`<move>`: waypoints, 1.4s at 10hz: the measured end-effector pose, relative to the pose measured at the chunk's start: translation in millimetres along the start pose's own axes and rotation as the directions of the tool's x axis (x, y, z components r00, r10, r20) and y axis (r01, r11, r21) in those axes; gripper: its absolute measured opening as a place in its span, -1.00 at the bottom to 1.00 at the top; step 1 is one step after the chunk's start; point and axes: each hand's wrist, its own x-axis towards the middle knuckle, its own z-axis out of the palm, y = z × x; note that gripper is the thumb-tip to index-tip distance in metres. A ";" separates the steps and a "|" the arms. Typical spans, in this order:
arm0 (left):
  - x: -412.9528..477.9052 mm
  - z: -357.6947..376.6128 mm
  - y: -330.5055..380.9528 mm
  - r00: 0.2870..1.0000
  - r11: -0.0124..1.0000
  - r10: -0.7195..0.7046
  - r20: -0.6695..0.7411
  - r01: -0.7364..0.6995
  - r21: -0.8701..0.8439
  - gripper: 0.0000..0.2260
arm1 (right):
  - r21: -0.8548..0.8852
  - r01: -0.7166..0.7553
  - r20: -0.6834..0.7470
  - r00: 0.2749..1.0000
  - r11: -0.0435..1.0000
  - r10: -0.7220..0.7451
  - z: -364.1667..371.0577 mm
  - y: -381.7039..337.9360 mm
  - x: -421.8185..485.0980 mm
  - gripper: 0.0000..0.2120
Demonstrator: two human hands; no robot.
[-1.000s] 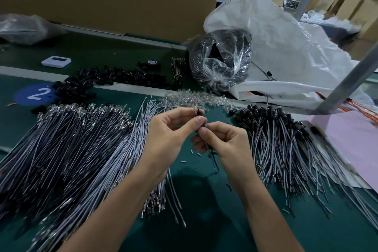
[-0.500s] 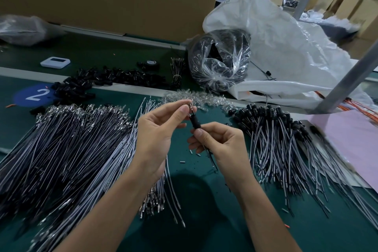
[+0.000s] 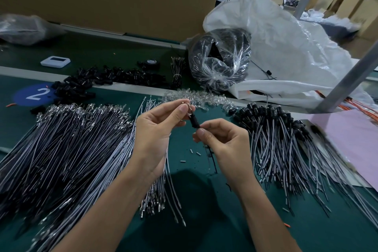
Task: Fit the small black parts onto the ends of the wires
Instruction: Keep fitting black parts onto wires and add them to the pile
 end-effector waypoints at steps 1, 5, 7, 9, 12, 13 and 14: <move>-0.7 -0.2 0.4 1.000 1.000 -0.004 0.018 0.004 -0.006 -0.76 | -0.006 0.005 0.000 1.000 1.000 -0.005 0.5 0.3 -0.4 -0.84; -0.9 0.8 0.9 1.000 1.000 -0.001 0.025 0.001 0.020 -0.76 | -0.016 0.010 0.018 1.000 1.000 -0.010 2.4 -1.5 -1.5 -0.84; -1.2 1.0 -0.1 1.000 0.999 0.013 0.027 -0.014 0.036 -0.76 | -0.047 0.017 0.021 1.000 0.999 -0.016 3.3 0.1 -1.3 -0.83; -1.2 -1.2 -1.9 0.999 0.998 0.022 0.039 -0.024 0.066 -0.85 | -0.075 0.037 0.021 0.999 0.996 -0.036 3.2 0.3 -2.2 -0.90; -1.0 -1.5 -3.4 0.999 0.997 0.040 0.015 -0.041 0.071 -0.84 | -0.077 0.043 0.018 0.999 0.996 -0.042 3.4 1.1 -1.9 -0.89; -1.0 -1.4 -4.0 0.999 0.998 0.043 -0.007 -0.043 0.055 -0.82 | -0.074 0.045 0.021 0.999 0.996 -0.043 3.9 2.0 -1.5 -0.85; -0.1 -0.8 -5.5 0.999 0.998 0.043 -0.021 -0.042 0.042 -0.85 | -0.076 0.047 0.026 0.999 0.996 -0.046 3.8 2.2 -1.3 -0.84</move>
